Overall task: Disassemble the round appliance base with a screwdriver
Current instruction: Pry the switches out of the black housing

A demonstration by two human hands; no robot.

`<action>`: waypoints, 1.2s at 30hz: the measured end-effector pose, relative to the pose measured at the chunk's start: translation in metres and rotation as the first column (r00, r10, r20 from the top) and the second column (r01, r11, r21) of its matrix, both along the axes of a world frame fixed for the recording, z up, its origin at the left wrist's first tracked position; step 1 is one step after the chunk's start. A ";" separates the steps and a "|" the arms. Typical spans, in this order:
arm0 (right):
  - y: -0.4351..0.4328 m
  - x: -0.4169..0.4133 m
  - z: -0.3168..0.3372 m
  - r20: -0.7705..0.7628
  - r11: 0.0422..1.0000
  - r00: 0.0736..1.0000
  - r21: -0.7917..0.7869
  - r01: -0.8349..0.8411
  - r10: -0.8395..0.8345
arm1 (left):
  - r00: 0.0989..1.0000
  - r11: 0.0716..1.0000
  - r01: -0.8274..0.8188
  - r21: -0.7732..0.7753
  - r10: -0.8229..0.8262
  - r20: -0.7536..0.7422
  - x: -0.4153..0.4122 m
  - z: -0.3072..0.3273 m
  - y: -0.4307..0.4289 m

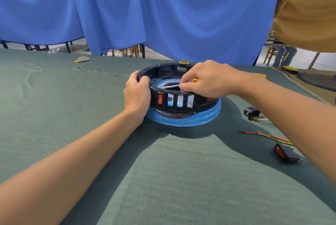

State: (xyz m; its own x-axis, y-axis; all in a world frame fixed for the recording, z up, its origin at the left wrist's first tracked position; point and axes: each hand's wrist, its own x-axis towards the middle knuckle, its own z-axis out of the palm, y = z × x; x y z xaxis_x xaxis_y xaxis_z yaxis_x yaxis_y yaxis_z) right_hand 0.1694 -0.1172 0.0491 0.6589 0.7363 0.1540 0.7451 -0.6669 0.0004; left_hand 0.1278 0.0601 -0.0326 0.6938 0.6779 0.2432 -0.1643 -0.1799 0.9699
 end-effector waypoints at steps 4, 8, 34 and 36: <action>0.000 0.004 0.007 -0.086 0.999 0.996 -0.034 -0.023 0.020 | 1.000 1.000 -0.001 0.017 0.001 0.005 0.003 -0.001 0.001; 0.001 0.006 0.004 -0.085 0.998 0.994 -0.028 -0.065 0.062 | 1.000 1.000 0.004 0.016 -0.005 0.014 0.004 -0.003 0.001; -0.003 0.008 -0.027 0.413 0.953 0.906 0.223 -0.204 0.097 | 0.993 0.946 -0.095 0.311 0.068 0.098 -0.001 0.001 0.001; -0.007 0.006 -0.031 0.544 0.948 0.839 0.257 -0.188 0.019 | 0.990 0.925 -0.075 0.374 0.024 0.139 -0.004 0.000 0.003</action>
State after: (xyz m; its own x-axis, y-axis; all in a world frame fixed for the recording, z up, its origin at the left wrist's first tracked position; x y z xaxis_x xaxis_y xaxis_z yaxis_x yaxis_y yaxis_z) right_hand 0.1758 -0.1243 0.0186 0.3355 0.6616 0.6706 0.7503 -0.6181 0.2345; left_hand 0.1238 0.0631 -0.0331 0.6066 0.5511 0.5731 -0.2653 -0.5392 0.7993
